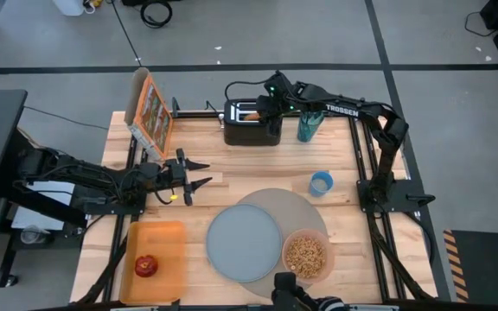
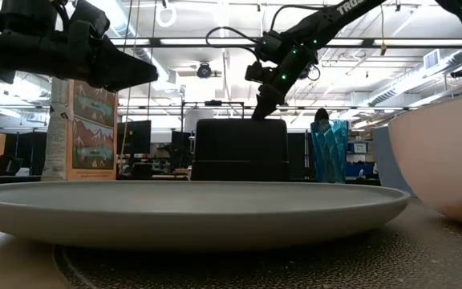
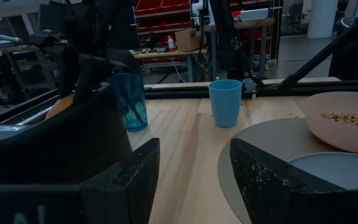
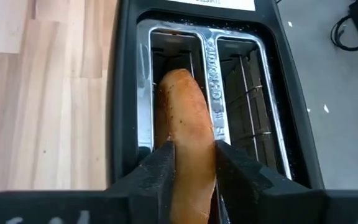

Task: Arrange a breakfast setting
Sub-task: Put the bagel on the blue plate from the toaster on the brown placemat

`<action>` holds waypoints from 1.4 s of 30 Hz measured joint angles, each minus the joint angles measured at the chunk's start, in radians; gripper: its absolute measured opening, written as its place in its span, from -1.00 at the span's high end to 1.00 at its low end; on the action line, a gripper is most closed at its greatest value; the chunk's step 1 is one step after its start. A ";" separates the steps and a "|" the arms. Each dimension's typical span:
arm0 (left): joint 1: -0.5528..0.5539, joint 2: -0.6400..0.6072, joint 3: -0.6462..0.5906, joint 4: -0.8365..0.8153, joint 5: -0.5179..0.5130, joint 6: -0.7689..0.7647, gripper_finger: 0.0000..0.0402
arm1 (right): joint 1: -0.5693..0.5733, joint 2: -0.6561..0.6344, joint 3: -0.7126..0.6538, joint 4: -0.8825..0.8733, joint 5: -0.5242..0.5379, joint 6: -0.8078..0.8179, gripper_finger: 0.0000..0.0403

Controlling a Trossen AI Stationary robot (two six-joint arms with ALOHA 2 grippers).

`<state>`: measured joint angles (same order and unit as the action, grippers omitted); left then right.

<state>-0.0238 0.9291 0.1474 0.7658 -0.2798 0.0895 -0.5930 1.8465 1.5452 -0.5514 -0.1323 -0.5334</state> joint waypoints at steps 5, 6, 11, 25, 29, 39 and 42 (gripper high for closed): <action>0.000 0.000 0.000 0.000 0.000 0.001 -0.01 | 0.002 0.000 0.000 0.001 -0.003 0.006 0.54; 0.000 0.000 0.000 0.000 0.000 0.001 -0.01 | 0.003 0.000 0.004 -0.002 0.002 0.006 0.55; 0.000 0.000 0.000 0.000 0.000 0.002 -0.01 | 0.009 0.000 0.025 -0.011 0.008 0.003 0.57; 0.000 0.000 0.000 -0.001 0.000 0.009 -0.01 | 0.068 0.001 0.289 -0.220 0.095 -0.024 0.57; 0.000 0.000 0.000 -0.001 0.000 0.008 -0.01 | 0.089 0.000 0.397 -0.303 0.099 -0.020 0.58; 0.000 0.000 0.000 -0.001 -0.046 0.008 -0.01 | 0.214 -0.003 0.460 -0.447 -0.147 0.029 0.58; 0.000 0.000 0.000 0.000 -0.052 0.000 -0.01 | 0.308 -0.002 0.400 -0.456 -0.172 0.004 0.58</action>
<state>-0.0235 0.9291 0.1474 0.7654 -0.3319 0.0898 -0.2851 1.8447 1.9452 -1.0071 -0.3047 -0.5292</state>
